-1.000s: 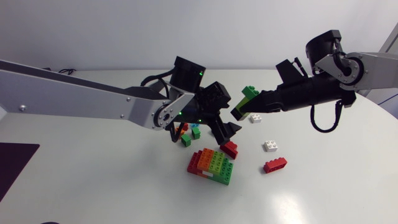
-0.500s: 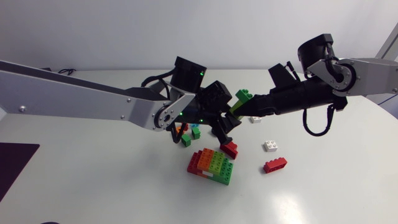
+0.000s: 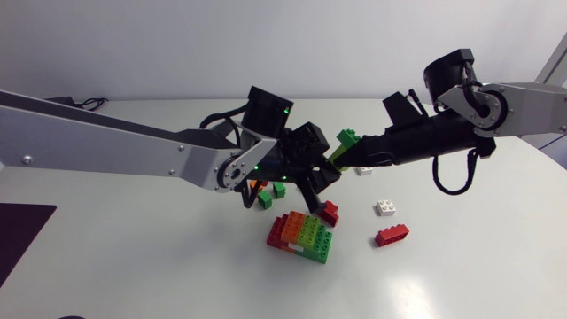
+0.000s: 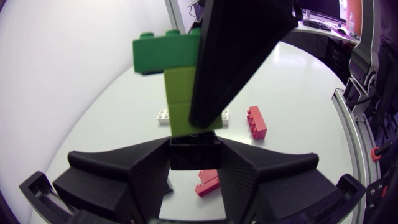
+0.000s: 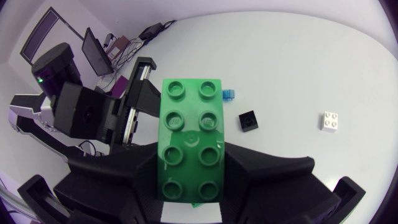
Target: Disassemble duplo
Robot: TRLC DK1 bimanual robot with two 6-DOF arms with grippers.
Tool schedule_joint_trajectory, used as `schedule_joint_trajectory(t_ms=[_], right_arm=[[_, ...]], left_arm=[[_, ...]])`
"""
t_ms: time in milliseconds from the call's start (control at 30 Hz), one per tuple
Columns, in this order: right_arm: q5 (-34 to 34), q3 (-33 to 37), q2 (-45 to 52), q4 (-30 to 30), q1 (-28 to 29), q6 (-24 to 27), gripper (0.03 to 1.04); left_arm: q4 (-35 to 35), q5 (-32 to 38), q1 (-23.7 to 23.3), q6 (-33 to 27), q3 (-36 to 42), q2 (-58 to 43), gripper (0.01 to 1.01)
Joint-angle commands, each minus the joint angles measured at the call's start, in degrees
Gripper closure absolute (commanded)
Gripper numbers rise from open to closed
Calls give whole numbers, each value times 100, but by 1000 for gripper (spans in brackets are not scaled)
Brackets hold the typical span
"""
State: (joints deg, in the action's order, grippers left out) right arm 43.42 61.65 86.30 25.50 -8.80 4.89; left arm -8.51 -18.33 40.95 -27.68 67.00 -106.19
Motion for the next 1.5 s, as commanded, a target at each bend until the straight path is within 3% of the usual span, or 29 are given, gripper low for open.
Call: schedule_joint_trajectory(t_ms=[0, 200, 433, 633, 833, 967, 1067, 1267, 1467], right_arm=[[79, 14, -122, 131, 124, 136, 800], [88, 146, -96, 149, 414, 206, 800], [-70, -118, -210, 149, 344, 373, 800], [-167, -232, -298, 149, 133, 417, 800], [-176, -241, -298, 149, 106, 426, 800], [-167, -197, -289, 149, 106, 408, 800], [-167, -162, -245, 131, 115, 390, 798], [-193, -83, -149, 78, 159, 285, 798], [-229, -30, -26, -71, 133, 65, 800]], left_arm=[[95, 49, -61, -203, -240, 99, 711], [412, 303, -272, -273, 6, -95, 710], [2196, 611, -667, -44, 1509, -1316, 693], [2811, 716, -676, 52, 2071, -1826, 600], [2969, 716, -658, 123, 2177, -1870, 516], [3066, 716, -676, 158, 2203, -1782, 249], [3057, 708, -641, 184, 2054, -1466, 134], [2293, 233, -421, 395, 1271, -499, 125], [1669, 207, -175, 553, 823, -77, 126]])
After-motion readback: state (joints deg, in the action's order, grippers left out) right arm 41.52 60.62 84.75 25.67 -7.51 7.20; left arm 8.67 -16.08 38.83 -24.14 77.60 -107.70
